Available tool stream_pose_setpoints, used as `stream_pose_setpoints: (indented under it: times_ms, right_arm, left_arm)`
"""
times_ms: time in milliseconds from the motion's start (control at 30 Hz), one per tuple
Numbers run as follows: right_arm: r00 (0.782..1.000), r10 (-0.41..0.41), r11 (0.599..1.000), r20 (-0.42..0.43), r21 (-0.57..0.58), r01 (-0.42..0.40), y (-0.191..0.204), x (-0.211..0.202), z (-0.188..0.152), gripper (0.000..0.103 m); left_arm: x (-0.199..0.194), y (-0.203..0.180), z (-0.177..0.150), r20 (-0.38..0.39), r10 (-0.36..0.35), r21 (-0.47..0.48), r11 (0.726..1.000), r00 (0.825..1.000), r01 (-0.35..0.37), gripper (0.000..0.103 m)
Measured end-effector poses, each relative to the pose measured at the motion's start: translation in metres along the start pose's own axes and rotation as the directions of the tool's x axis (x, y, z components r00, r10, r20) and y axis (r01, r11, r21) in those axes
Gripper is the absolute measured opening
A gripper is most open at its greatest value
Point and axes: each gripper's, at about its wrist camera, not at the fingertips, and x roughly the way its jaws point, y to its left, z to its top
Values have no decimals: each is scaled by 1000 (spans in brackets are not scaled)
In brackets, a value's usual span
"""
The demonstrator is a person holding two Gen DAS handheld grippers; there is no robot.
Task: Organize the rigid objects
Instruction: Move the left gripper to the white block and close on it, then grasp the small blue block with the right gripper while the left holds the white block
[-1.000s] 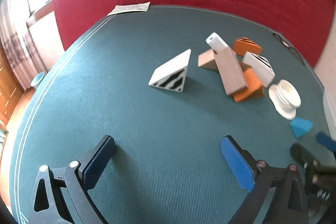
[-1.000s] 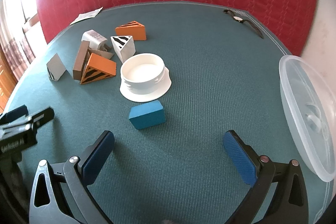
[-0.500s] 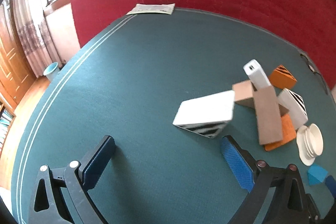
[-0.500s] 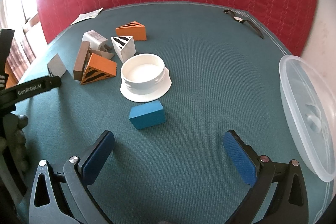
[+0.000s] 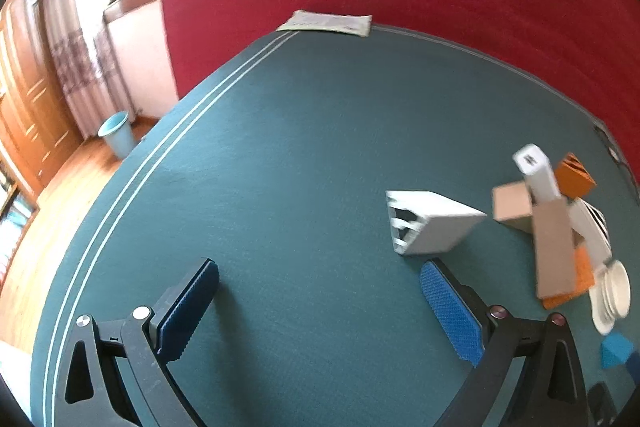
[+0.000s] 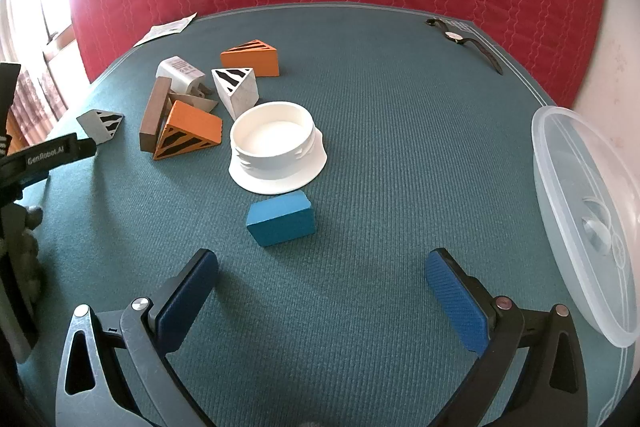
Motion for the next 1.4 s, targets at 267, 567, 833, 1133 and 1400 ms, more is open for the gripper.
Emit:
stream_pose_setpoints:
  times_ms: [267, 567, 833, 1133, 1400]
  right_arm:
    - [1000, -5, 1000, -3, -9, 5, 5, 2, 1, 103]
    - [1000, -17, 1000, -10, -27, 16, 9, 4, 2, 103]
    - [997, 80, 997, 16, 14, -80, -3, -3, 1, 103]
    - [993, 116, 992, 27, 45, -118, -21, -11, 1, 81]
    - [988, 154, 988, 25, 14, -155, -7, -7, 10, 69]
  left_arm:
    - [-3, -30, -4, -11, -75, 46, 996, 997, 75, 96]
    - [8, -36, 16, 2, -57, 42, 997, 998, 57, 73]
    - [6, -32, 14, 36, -85, 54, 995, 996, 83, 34]
    - [-2, -27, 10, 42, -140, 34, 990, 989, 138, 31]
    - [-4, -30, 8, 43, -148, 39, 988, 988, 146, 31]
